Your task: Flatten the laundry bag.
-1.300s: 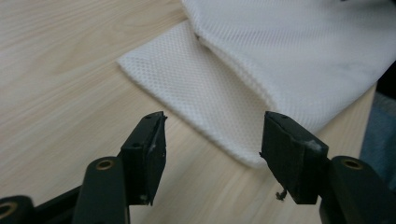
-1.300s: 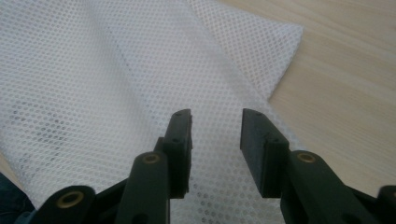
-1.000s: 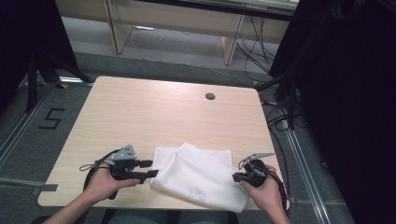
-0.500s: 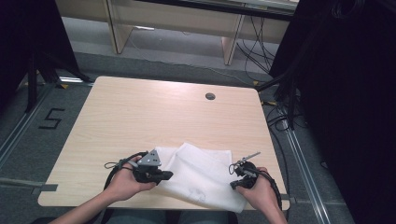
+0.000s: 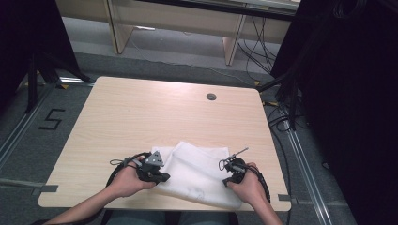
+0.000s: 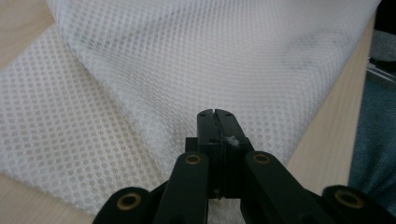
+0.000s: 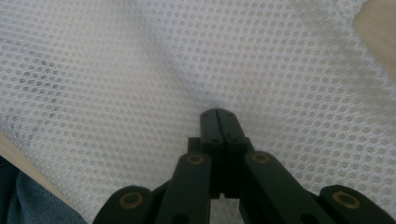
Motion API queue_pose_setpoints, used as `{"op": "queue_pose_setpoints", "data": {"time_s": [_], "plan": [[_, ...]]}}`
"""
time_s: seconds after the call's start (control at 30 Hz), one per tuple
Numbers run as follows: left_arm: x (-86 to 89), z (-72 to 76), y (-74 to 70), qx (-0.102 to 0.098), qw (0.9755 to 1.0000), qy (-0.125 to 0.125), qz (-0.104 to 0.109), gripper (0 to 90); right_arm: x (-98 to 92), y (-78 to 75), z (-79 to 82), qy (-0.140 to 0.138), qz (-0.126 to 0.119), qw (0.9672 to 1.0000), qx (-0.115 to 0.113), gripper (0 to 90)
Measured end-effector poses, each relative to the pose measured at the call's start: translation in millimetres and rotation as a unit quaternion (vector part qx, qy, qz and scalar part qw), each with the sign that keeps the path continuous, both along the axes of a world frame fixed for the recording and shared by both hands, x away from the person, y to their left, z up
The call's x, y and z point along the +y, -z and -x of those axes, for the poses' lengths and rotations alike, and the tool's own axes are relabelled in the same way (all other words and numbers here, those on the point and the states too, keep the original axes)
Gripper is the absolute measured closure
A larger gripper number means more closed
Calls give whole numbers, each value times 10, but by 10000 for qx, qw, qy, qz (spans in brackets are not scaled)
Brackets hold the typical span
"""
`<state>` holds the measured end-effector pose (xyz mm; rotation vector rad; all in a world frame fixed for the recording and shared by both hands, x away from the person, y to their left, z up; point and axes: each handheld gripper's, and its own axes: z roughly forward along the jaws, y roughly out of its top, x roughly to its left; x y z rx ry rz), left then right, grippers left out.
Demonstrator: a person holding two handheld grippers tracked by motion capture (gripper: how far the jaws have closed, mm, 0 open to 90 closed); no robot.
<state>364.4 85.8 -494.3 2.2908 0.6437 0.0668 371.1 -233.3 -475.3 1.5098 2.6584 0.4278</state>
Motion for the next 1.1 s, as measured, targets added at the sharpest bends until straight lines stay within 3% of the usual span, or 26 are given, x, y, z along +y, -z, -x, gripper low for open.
{"op": "queue_pose_setpoints", "data": {"time_s": [0.1,0.13,0.2,0.23,0.27,0.37,0.43,0.47,0.53,0.6,0.63,0.73,0.87,0.9,1.1], "plan": [[40,-29,31,-28,9998,-32,-215,896,36,-11,-21,71,-48,9999,60,900],[81,-65,17,-129,9987,75,-482,896,42,10,-65,-86,-40,9999,-62,900],[93,-74,19,-142,9984,30,-538,895,59,8,-84,-133,-63,9998,-146,900],[105,-90,22,-181,9982,13,-579,895,87,1,-94,-16,-35,10000,-54,900],[114,-104,35,-141,9982,-42,-581,896,111,20,-156,-151,-47,9997,-193,900],[150,-180,44,-168,9976,-167,-649,896,153,12,-219,-172,-38,9997,-175,900],[182,-239,52,-171,9974,-302,-630,896,203,7,-288,-104,-9,9998,-154,900],[177,-254,77,-148,9975,-543,-417,896,220,14,-333,-136,-48,9997,-204,900],[228,-315,80,-132,9973,-590,-423,896,267,8,-407,-33,-42,9999,-154,900],[263,-358,88,-100,9965,-734,-376,896,283,22,-505,-178,-84,9994,-291,900],[268,-370,99,-76,9958,-862,-286,896,323,24,-580,-117,-115,9994,-302,900],[300,-413,98,-110,9954,-903,-310,896,366,22,-637,17,-78,9996,-286,900],[320,-455,101,-133,9939,-1050,-317,896,404,41,-762,-71,-125,9988,-479,900],[334,-475,98,-153,9940,-1021,-366,896,417,31,-783,-42,-123,9990,-427,900],[373,-574,118,-180,9918,-1238,-248,896,488,48,-894,58,-114,9985,-527,900]]}}
